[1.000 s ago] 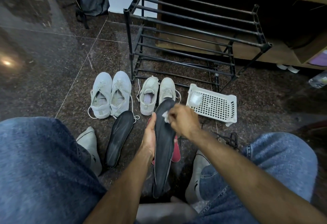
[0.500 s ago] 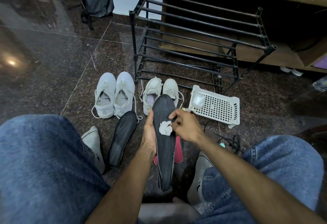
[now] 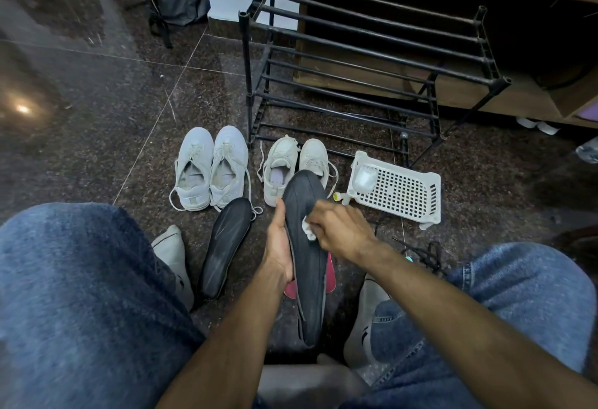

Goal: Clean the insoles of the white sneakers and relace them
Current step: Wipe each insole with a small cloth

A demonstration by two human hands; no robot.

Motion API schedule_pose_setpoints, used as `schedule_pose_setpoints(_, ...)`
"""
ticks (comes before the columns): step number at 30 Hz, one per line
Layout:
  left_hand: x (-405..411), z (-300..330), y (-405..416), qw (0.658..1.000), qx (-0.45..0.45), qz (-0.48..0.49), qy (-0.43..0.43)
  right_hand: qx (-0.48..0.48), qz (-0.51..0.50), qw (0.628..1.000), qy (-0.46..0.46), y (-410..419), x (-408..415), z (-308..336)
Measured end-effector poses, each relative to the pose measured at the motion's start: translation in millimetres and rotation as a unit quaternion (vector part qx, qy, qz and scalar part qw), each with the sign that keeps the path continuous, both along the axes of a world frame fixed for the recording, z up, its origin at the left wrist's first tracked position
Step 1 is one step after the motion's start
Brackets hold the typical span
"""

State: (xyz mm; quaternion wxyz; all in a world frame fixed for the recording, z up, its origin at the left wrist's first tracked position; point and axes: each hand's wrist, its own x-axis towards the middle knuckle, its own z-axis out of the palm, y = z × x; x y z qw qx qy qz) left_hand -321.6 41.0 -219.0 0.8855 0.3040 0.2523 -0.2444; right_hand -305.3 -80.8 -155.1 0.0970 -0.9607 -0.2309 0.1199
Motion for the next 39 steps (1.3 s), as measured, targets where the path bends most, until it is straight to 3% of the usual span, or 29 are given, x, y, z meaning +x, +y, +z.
schedule_pose_setpoints(6,2.8,4.5,-6.0,0.999,0.042,-0.029,-0.014,0.051,-0.13,0.989,-0.051,5.9,27.5,4.3)
schedule_pose_setpoints(11,14.6,-7.7,11.1,0.998,0.058,0.03,0.006,0.114,-0.037,0.993,0.02,16.2,-32.3,-5.8)
schedule_pose_setpoints(14,10.8,-6.8,3.9,0.999,0.021,0.014,0.02,0.06,-0.003,0.998,0.01,4.1,-28.8,-2.4)
schedule_pose_setpoints(20,3.2,4.4,-8.8,0.999,0.004,-0.032,0.001,0.002,-0.117,0.991,-0.068,5.5,26.6,4.2)
schedule_pose_setpoints(28,16.7,4.3,11.3,0.998,-0.029,0.048,0.006,0.08,-0.111,0.99,0.038,12.1,-47.0,-8.8)
schedule_pose_setpoints(30,20.7,8.3,10.1,0.997,-0.041,0.066,-0.003,0.132,-0.147,0.98,0.026,0.8,-44.8,-9.4)
schedule_pose_setpoints(34,27.0,14.8,11.9,0.994,-0.057,0.091,-0.027,0.259,-0.285,0.921,0.055,-2.3,-33.5,-13.4)
schedule_pose_setpoints(39,17.7,16.0,5.5,0.994,-0.061,0.072,-0.05,0.319,-0.353,0.876,0.071,8.7,-20.2,-18.8)
